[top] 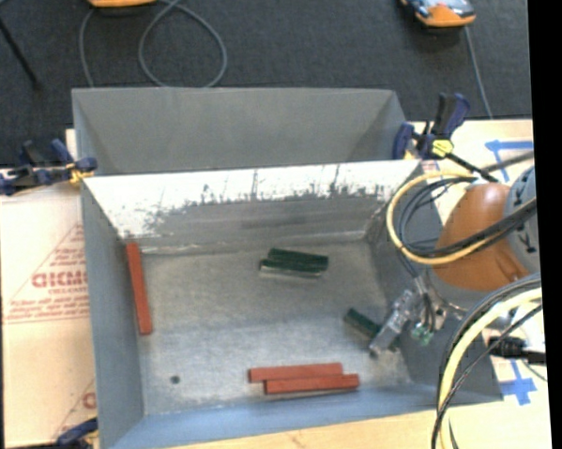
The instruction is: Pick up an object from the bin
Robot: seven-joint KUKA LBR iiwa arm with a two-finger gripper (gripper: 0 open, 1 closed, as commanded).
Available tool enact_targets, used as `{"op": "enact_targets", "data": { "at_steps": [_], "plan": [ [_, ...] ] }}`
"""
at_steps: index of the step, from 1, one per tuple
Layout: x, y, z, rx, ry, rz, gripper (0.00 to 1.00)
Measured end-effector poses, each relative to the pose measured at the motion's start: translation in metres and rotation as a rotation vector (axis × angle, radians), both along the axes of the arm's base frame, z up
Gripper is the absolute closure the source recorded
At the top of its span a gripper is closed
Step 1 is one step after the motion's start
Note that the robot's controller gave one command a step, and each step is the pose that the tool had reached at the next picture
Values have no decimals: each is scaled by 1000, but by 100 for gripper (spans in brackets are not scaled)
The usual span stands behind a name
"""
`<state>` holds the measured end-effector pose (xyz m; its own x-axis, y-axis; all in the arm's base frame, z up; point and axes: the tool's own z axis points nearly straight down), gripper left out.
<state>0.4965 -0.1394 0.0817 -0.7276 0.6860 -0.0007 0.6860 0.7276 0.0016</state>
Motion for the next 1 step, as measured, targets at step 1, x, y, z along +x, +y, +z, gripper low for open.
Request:
{"op": "enact_targets", "data": {
  "at_steps": [1],
  "plan": [
    [29, -4, 141, -5, -11, 19, 100]
  ]
}}
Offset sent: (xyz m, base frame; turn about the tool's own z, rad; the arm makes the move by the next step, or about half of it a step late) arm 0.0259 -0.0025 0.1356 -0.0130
